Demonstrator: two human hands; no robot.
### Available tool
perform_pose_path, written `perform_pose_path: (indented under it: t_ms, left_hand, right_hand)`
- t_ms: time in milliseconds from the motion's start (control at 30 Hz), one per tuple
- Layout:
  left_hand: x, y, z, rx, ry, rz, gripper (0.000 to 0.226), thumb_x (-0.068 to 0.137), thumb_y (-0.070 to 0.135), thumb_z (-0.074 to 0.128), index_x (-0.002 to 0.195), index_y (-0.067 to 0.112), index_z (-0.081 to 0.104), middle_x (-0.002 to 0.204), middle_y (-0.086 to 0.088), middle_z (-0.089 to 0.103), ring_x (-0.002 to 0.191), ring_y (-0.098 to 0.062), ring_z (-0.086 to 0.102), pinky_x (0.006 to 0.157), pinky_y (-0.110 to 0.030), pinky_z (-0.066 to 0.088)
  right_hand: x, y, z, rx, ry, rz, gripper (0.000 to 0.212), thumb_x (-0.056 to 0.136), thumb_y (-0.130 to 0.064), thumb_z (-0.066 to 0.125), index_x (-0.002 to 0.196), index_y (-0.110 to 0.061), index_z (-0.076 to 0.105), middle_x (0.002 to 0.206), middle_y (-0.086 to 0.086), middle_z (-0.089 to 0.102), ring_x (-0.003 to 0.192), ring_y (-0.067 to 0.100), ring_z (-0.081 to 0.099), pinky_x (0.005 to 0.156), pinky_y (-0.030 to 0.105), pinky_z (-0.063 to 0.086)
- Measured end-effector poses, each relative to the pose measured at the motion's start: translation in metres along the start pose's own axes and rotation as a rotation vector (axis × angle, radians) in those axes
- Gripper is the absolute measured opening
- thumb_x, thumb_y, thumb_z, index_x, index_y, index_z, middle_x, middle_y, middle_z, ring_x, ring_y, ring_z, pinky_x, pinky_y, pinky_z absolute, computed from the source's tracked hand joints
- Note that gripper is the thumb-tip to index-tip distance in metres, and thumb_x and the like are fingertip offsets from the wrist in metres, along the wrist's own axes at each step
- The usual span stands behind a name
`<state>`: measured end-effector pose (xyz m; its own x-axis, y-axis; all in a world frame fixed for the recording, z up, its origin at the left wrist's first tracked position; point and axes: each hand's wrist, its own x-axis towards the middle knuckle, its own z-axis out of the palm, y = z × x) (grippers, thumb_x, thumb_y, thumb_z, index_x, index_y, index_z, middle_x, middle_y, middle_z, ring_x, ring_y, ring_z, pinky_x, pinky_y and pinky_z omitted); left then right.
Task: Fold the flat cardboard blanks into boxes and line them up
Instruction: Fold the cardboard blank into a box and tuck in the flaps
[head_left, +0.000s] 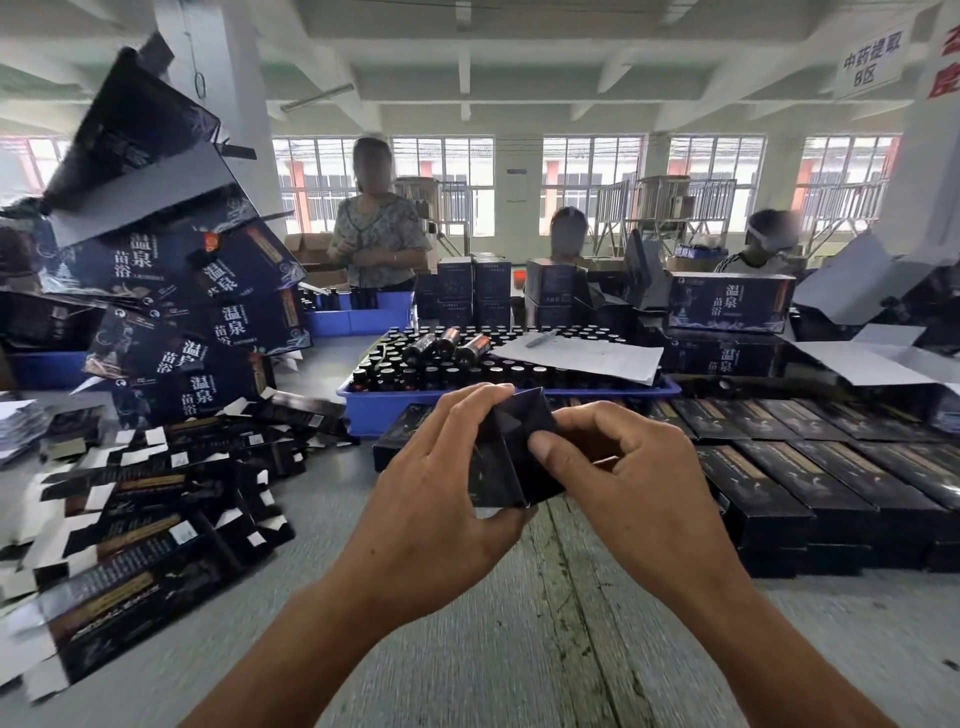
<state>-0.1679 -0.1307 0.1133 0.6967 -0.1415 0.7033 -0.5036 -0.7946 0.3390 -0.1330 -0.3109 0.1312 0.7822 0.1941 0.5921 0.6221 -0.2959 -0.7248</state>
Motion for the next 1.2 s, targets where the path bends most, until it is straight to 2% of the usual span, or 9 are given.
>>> perform_pose_path:
  t_ms: [200, 367, 500, 600, 733, 833, 933, 1100, 1200]
  left_hand:
    - [0.000, 0.000, -0.001, -0.012, 0.004, -0.027, 0.089, 0.075, 0.043, 0.081, 0.142, 0.052, 0.024, 0.139, 0.037, 0.031, 0.124, 0.002, 0.048, 0.092, -0.008, 0.039]
    - [-0.001, 0.005, -0.001, 0.105, -0.043, 0.078, 0.088, 0.081, 0.036, 0.071, 0.151, 0.044, 0.019, 0.149, 0.030, 0.025, 0.136, 0.007, 0.030, 0.110, -0.021, 0.035]
    - [0.000, 0.006, 0.002, 0.148, -0.003, 0.159, 0.095, 0.079, 0.018, 0.073, 0.158, 0.028, 0.020, 0.163, 0.017, 0.021, 0.152, -0.004, 0.013, 0.123, -0.030, 0.022]
    - [0.003, 0.005, 0.000, 0.103, 0.182, 0.051, 0.084, 0.082, 0.019, 0.070, 0.155, 0.026, 0.029, 0.162, 0.009, 0.024, 0.151, -0.009, 0.020, 0.118, -0.031, 0.026]
    - [0.006, 0.003, -0.008, -0.202, 0.407, -0.261, 0.058, 0.089, 0.041, 0.070, 0.139, 0.039, 0.041, 0.144, 0.014, 0.044, 0.134, 0.000, 0.042, 0.108, -0.023, 0.036]
    - [0.011, 0.001, -0.019, -0.617, 0.376, -0.437, 0.056, 0.074, 0.059, 0.068, 0.124, 0.045, 0.048, 0.123, 0.016, 0.065, 0.113, 0.002, 0.062, 0.093, -0.022, 0.050]
    - [0.013, -0.001, -0.021, -0.856, 0.307, -0.448, 0.047, 0.079, 0.045, 0.069, 0.122, 0.041, 0.053, 0.109, 0.007, 0.075, 0.100, -0.011, 0.072, 0.084, -0.035, 0.061]
    - [0.012, -0.003, -0.024, -0.861, 0.236, -0.376, 0.050, 0.078, 0.029, 0.074, 0.120, 0.051, 0.058, 0.110, 0.006, 0.074, 0.100, -0.015, 0.073, 0.073, -0.025, 0.060]
    - [0.011, -0.002, -0.023, -0.836, 0.130, -0.351, 0.053, 0.071, 0.029, 0.079, 0.115, 0.053, 0.061, 0.108, 0.008, 0.074, 0.099, -0.015, 0.073, 0.074, -0.024, 0.059]
  right_hand:
    - [0.003, 0.003, -0.007, 0.065, -0.083, 0.022, 0.012, 0.088, -0.039, 0.072, 0.099, -0.036, 0.073, 0.091, -0.023, 0.072, 0.085, -0.001, 0.070, 0.069, 0.015, 0.051]
    - [0.000, 0.000, -0.002, -0.070, -0.187, 0.021, 0.072, 0.070, -0.074, 0.064, 0.135, -0.063, 0.035, 0.105, -0.038, 0.059, 0.094, -0.012, 0.062, 0.063, 0.005, 0.048]
    - [0.001, 0.004, 0.002, 0.021, -0.109, 0.048, 0.063, 0.081, -0.048, 0.072, 0.135, -0.054, 0.040, 0.098, -0.038, 0.060, 0.088, -0.013, 0.063, 0.059, 0.004, 0.048]
    - [0.009, 0.008, -0.004, 0.185, 0.005, 0.180, 0.062, 0.068, -0.043, 0.070, 0.127, -0.047, 0.050, 0.095, -0.018, 0.069, 0.087, 0.003, 0.069, 0.065, 0.019, 0.056]
    - [0.013, 0.012, -0.007, 0.378, -0.079, 0.281, 0.069, 0.051, -0.033, 0.077, 0.119, -0.029, 0.062, 0.097, -0.003, 0.076, 0.092, 0.024, 0.073, 0.087, 0.048, 0.059]
    - [0.011, 0.012, -0.002, 0.434, -0.207, 0.317, 0.054, 0.057, -0.021, 0.077, 0.109, -0.023, 0.066, 0.098, 0.001, 0.076, 0.090, 0.018, 0.074, 0.083, 0.037, 0.057]
    - [0.009, 0.013, 0.000, 0.353, -0.332, 0.343, 0.054, 0.060, -0.026, 0.079, 0.112, -0.027, 0.065, 0.102, -0.001, 0.075, 0.095, 0.017, 0.073, 0.082, 0.033, 0.060]
    - [0.009, 0.008, -0.002, 0.192, -0.339, 0.283, 0.061, 0.079, -0.046, 0.079, 0.134, -0.040, 0.053, 0.111, -0.018, 0.071, 0.101, -0.002, 0.068, 0.092, 0.032, 0.053]
    - [0.012, 0.006, -0.009, 0.287, -0.208, 0.166, 0.065, 0.078, -0.050, 0.069, 0.139, -0.044, 0.049, 0.114, -0.029, 0.068, 0.103, -0.009, 0.065, 0.080, 0.014, 0.056]
